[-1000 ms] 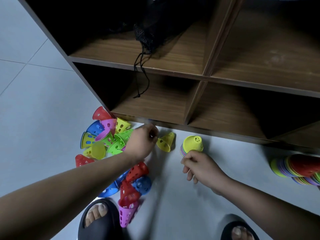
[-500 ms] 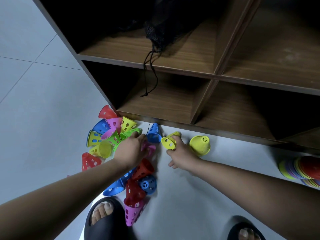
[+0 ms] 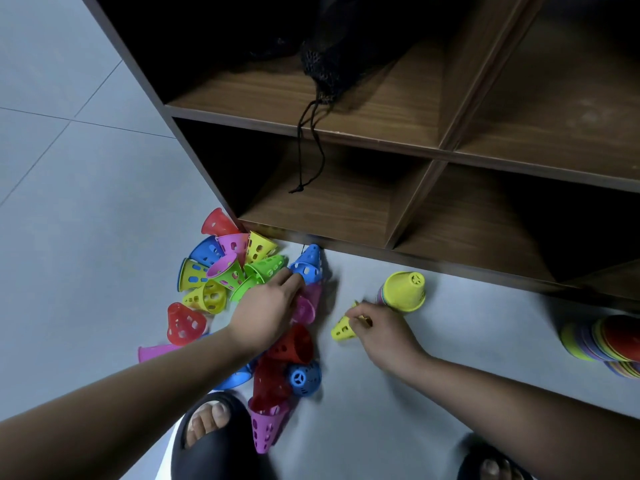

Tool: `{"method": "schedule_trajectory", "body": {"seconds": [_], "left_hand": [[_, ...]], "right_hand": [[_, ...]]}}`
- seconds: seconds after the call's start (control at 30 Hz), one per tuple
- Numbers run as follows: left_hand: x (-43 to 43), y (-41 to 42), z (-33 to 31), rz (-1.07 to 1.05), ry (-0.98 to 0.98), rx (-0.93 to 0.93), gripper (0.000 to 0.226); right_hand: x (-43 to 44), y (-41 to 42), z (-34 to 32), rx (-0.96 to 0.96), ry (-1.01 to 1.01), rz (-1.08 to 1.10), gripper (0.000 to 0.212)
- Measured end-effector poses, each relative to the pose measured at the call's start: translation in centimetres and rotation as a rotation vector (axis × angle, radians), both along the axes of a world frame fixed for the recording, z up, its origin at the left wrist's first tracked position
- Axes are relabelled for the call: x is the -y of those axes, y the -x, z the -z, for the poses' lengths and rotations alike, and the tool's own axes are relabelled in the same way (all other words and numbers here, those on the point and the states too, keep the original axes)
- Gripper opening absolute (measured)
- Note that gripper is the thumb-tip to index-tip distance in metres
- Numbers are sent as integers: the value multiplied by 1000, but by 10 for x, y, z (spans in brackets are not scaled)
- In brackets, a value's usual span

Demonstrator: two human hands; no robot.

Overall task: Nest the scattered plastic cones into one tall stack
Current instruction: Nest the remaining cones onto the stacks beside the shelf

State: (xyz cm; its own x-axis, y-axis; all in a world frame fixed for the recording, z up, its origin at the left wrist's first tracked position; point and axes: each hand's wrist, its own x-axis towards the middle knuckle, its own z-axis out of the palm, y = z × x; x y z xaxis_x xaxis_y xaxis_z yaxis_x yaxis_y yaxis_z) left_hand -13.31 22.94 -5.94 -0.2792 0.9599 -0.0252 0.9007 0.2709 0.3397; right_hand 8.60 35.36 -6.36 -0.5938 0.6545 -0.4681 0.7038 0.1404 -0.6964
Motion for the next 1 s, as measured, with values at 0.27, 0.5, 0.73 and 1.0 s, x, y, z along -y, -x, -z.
{"method": "schedule_trajectory", "body": {"seconds": [0.27,0.5,0.73,1.0], "left_hand": [[-6,3,-22,-33,-121,129,15],[-25,-10,-61,-141,-254,301,13],[-46,-37,-91,-310,-322,547,13],[-62,-60,-97,-269,-375,671,13]], "right_hand": [[4,-39,-41,-130,-43,-31,23],[-30,-57,-81,-362,128,218,16],[-69,-63,-87,-485,291,569,10],[-86,-67,-61,-345,202,641,6]]}}
